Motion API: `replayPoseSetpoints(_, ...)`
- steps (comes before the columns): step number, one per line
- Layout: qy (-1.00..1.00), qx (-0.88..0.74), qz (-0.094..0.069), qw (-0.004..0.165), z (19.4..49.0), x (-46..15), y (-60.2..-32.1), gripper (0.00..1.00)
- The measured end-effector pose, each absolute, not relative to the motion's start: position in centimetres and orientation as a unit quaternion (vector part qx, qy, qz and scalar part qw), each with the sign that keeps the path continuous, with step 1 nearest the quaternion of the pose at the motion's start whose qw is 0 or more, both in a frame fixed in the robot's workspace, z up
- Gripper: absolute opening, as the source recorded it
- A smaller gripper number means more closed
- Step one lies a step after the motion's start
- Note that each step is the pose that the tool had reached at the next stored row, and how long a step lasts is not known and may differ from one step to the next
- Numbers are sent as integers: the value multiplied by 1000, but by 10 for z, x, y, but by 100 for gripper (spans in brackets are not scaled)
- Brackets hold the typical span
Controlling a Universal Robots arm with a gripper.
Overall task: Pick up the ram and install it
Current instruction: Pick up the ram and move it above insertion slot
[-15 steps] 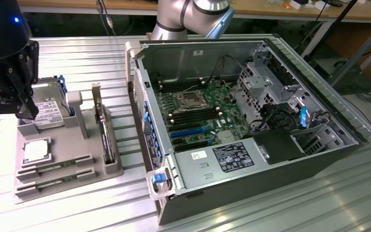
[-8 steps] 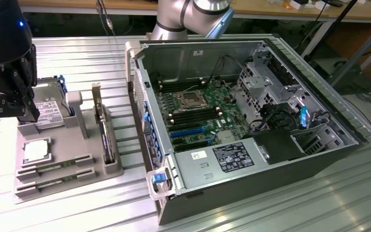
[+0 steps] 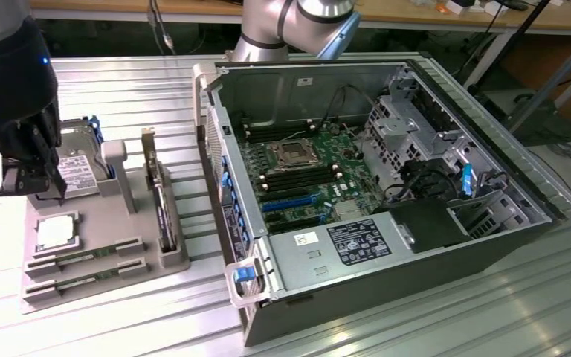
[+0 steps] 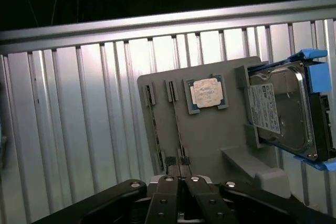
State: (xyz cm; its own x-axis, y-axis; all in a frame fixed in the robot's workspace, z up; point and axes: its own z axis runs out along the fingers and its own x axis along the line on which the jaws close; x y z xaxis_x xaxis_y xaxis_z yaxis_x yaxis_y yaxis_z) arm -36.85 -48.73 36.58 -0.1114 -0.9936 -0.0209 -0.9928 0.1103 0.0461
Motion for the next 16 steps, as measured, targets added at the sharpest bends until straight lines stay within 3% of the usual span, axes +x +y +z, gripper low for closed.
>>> replayPoseSetpoints(12, -738, 675, -15, 16, 346, -368, -487, 11)
replayPoseSetpoints(13, -736, 676, -13, 18, 343, -369, -487, 24)
replayPoseSetpoints(16, -734, 679, -10, 21, 339, -368, -487, 24)
